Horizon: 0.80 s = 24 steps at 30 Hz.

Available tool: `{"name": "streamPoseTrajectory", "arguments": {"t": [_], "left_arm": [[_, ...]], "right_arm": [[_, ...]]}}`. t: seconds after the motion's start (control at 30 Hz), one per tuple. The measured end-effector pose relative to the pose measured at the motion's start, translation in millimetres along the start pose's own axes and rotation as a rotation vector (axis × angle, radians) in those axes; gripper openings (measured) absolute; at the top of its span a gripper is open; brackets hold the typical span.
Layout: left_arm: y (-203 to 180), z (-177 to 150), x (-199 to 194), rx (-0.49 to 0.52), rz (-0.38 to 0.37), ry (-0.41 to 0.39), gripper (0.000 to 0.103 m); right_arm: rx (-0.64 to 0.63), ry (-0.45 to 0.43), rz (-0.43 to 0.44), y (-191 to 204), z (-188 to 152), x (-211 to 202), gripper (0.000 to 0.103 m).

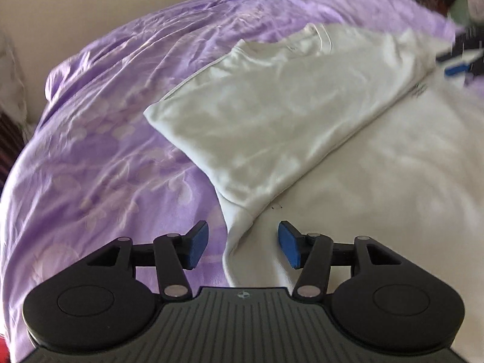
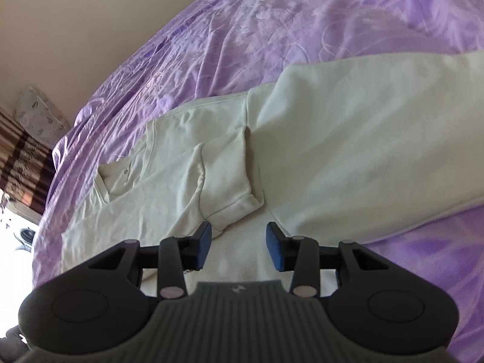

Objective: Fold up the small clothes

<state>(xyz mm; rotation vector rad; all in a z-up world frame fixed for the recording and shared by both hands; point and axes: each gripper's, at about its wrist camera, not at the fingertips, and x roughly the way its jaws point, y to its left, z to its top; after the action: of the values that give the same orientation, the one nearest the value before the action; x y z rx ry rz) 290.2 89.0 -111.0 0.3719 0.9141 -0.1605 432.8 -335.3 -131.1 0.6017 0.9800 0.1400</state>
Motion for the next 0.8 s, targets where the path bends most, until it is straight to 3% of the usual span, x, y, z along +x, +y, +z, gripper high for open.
{"name": "streamPoseTrajectory", "arguments": {"t": [0.1, 0.17, 0.23, 0.27, 0.3, 0.33, 0.37, 0.47, 0.57, 0.67, 0.8], "left_arm": [[-6, 2, 8, 0.003, 0.060, -0.031, 0.061], [-5, 4, 10, -0.009, 0.093, -0.037, 0.041], [-1, 6, 9, -0.032, 0.069, -0.034, 0.016], [1, 5, 7, -0.040, 0.060, -0.042, 0.012], [2, 5, 3, -0.044, 0.071, -0.057, 0.010], [3, 4, -2, -0.051, 0.083, -0.074, 0.009], [5, 3, -7, -0.063, 0.095, -0.085, 0.009], [12, -2, -13, -0.097, 0.102, -0.078, 0.008], [11, -10, 0, -0.095, 0.087, -0.018, 0.008], [12, -14, 7, -0.114, 0.076, 0.004, 0.008], [29, -16, 5, -0.179, 0.014, 0.052, 0.016]], "right_arm": [[0.061, 0.001, 0.015, -3, 2, 6, 0.042], [0.114, 0.001, 0.022, -8, 3, 11, 0.042], [0.171, -0.008, 0.034, -14, 6, 16, 0.040], [0.205, -0.013, 0.048, -17, 8, 19, 0.036], [0.230, -0.015, 0.064, -19, 9, 21, 0.016], [0.239, -0.011, 0.078, -20, 12, 24, 0.004], [0.233, -0.010, 0.081, -18, 15, 24, 0.000], [0.157, -0.044, 0.085, -1, 18, 12, 0.000], [0.067, -0.027, 0.002, 8, 13, 9, 0.000], [0.102, 0.015, -0.045, -7, 4, 19, 0.000], [0.121, 0.017, -0.042, -17, 1, 23, 0.000]]}}
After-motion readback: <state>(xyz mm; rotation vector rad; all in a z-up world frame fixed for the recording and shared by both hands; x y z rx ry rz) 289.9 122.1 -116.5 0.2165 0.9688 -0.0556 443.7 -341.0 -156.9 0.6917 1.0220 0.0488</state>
